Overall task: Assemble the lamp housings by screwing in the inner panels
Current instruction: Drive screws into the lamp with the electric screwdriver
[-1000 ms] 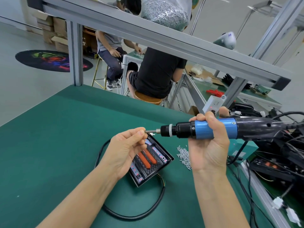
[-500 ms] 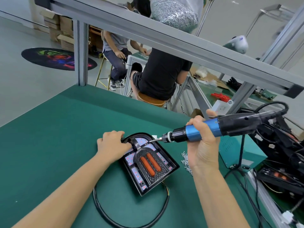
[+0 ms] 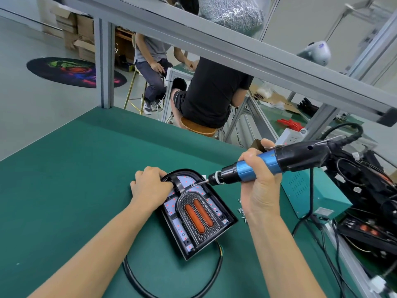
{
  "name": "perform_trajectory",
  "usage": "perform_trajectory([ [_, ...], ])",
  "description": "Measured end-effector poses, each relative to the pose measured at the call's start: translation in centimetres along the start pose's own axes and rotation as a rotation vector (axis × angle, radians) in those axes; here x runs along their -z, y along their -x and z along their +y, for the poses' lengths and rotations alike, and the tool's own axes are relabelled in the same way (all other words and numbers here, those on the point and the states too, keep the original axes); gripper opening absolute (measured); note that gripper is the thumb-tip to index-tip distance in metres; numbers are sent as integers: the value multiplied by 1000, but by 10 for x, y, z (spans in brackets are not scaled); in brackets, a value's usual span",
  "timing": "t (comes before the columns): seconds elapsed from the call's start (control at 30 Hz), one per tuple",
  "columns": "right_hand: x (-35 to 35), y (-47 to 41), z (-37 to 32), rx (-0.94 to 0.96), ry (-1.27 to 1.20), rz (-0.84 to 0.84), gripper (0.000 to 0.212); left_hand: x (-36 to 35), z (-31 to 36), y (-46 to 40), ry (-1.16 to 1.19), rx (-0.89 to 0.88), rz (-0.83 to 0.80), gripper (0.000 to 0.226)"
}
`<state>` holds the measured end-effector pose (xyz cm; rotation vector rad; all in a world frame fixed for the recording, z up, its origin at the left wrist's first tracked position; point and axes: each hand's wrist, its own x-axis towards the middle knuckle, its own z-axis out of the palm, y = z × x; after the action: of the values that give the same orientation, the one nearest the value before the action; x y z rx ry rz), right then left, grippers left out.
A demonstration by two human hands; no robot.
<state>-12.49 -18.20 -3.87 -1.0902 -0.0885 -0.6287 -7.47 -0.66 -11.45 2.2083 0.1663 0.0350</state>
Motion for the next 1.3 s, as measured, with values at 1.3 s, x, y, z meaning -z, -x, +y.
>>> perform_trajectory([
  [1.3, -14, -2, -4, 10, 71, -86, 28, -10, 3, 12, 607, 97, -61, 17],
])
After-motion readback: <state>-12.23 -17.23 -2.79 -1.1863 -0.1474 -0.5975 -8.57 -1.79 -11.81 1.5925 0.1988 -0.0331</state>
